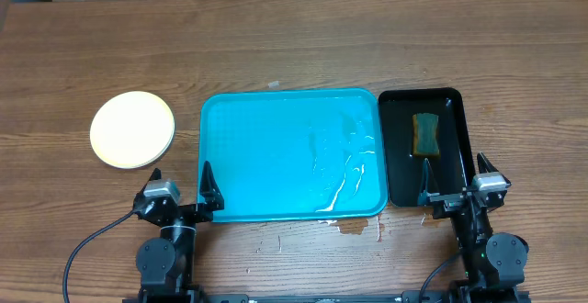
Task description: Clean dirty plates on tray and stack at the side
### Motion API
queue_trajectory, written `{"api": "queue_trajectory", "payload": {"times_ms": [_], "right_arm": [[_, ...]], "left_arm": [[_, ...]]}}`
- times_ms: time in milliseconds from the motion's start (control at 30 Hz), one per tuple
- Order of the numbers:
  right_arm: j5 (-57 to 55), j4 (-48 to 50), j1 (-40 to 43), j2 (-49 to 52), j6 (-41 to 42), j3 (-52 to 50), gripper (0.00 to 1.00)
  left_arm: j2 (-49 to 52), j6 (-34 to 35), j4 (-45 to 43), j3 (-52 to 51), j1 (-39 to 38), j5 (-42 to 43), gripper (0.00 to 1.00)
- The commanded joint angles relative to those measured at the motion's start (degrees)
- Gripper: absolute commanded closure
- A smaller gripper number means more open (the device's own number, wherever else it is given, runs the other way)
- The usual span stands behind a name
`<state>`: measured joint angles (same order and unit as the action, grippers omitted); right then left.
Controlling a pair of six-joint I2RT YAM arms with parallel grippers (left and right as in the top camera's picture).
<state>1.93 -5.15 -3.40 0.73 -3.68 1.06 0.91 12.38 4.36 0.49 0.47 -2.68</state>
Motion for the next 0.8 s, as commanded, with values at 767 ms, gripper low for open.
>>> {"api": "queue_trajectory", "payload": {"times_ms": [767], "right_arm": [[-0.4,0.3,0.0,-0.6,-0.2,-0.6,0.00]], "left_arm": [[-0.7,-4.7,0.0,-0.2,0.3,2.2,0.00]]}}
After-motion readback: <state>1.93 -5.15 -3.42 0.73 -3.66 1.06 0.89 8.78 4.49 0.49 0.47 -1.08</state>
